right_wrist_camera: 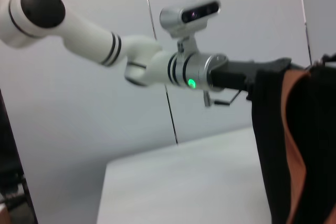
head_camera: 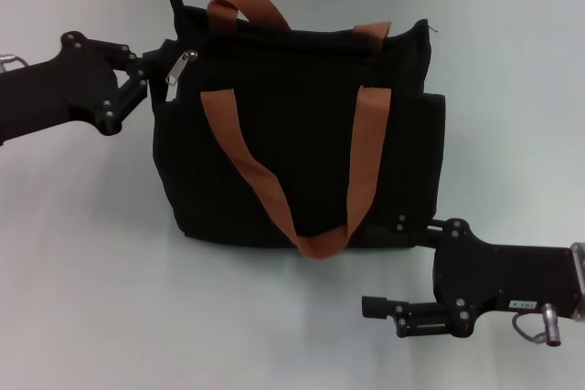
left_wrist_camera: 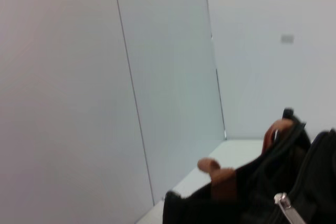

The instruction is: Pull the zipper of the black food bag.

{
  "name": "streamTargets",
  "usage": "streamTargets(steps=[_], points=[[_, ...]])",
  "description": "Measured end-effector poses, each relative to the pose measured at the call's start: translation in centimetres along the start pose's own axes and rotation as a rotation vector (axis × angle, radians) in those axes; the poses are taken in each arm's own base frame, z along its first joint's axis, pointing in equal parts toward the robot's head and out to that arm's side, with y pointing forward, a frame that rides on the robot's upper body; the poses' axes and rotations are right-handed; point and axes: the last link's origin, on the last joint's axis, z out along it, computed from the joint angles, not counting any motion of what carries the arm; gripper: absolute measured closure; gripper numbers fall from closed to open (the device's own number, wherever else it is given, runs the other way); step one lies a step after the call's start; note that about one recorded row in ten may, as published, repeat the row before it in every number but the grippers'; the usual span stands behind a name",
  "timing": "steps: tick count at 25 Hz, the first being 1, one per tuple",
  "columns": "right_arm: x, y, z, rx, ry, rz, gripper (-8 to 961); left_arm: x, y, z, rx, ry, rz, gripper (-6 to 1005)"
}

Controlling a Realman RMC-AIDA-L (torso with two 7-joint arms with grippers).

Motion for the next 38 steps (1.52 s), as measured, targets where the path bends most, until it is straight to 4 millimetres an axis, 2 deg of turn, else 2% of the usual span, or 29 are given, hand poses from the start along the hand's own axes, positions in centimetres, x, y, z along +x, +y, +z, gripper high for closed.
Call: streamTargets(steps=[7, 10, 12, 15, 16, 17, 18, 21, 22, 23, 24, 26, 27, 28, 30, 38], points=[[-2.2, 0.2, 0.1, -0.064, -0.103, 0.04, 150, 0.6, 0.8, -0.8, 0.006, 0.069, -0.002, 976], [-5.4, -1.2, 0.0, -0.102, -0.172, 0.155, 150, 0.5, 1.4, -0.7, 0.022, 0.093, 0.011, 975], [-8.4, -2.9, 0.3, -0.113, -0.205, 0.194, 150, 0.5, 1.5, -0.6, 0.03, 0.104, 0.017, 975], [-10.8, -4.4, 1.0, -0.116, -0.2, 0.225, 150, 0.6, 1.4, -0.6, 0.04, 0.111, 0.02, 974], [-10.8, -4.4, 1.0, -0.116, -0.2, 0.225, 150, 0.6, 1.4, -0.6, 0.04, 0.111, 0.02, 974], [-12.6, -5.8, 1.9, -0.112, -0.167, 0.263, 150, 0.6, 1.4, -0.6, 0.043, 0.111, 0.019, 974], [-12.6, -5.8, 1.9, -0.112, -0.167, 0.263, 150, 0.6, 1.3, -0.6, 0.045, 0.11, 0.018, 974], [-15.1, -7.6, 3.5, -0.097, -0.095, 0.323, 150, 0.5, 1.2, -0.5, 0.053, 0.105, 0.016, 973], [-16.3, -8.5, 4.7, -0.092, -0.033, 0.361, 150, 0.5, 1.2, -0.4, 0.054, 0.104, 0.015, 973], [-16.3, -8.5, 4.7, -0.092, -0.033, 0.361, 150, 0.5, 1.1, -0.4, 0.056, 0.103, 0.013, 973], [-17.2, -9.2, 6.0, -0.085, 0.035, 0.397, 150, 0.5, 1.1, -0.4, 0.056, 0.103, 0.012, 973], [-17.6, -9.4, 6.6, -0.079, 0.067, 0.413, 150, 0.6, 1.1, -0.4, 0.057, 0.103, 0.011, 972], [-18.4, -9.9, 7.9, -0.066, 0.141, 0.442, 150, 0.6, 1.1, -0.4, 0.058, 0.103, 0.011, 972], [-18.4, -9.9, 7.9, -0.066, 0.141, 0.442, 150, 0.6, 1.0, -0.4, 0.06, 0.104, 0.011, 972], [-19.2, -10.2, 9.5, -0.056, 0.233, 0.477, 150, 0.6, 1.0, -0.4, 0.06, 0.105, 0.012, 971], [-20.5, -10.4, 12.3, -0.011, 0.367, 0.534, 150, 0.7, 0.9, -0.3, 0.058, 0.107, 0.015, 970]])
